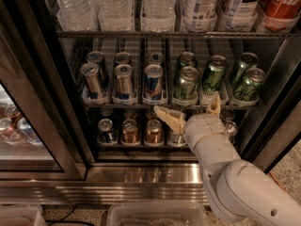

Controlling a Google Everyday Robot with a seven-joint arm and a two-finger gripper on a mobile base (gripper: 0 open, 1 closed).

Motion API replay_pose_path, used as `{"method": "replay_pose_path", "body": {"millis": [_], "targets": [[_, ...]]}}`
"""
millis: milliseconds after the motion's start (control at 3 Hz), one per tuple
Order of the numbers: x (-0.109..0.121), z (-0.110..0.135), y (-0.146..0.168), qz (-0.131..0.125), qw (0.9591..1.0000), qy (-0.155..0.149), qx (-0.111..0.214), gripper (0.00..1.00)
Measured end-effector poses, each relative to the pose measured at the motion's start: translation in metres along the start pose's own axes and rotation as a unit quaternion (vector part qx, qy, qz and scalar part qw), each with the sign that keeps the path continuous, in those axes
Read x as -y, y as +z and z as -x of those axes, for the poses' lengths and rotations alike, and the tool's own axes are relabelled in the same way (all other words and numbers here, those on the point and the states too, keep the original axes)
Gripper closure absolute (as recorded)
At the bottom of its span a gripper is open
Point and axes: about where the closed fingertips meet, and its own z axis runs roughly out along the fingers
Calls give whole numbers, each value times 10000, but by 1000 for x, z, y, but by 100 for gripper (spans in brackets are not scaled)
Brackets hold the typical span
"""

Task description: Pick green can from middle shelf of fridge

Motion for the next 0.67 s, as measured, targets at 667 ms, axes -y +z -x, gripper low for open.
{"method": "replay_pose_path", "body": {"millis": [667], "targets": [[0, 0, 0, 0, 10000, 0, 0, 20]]}}
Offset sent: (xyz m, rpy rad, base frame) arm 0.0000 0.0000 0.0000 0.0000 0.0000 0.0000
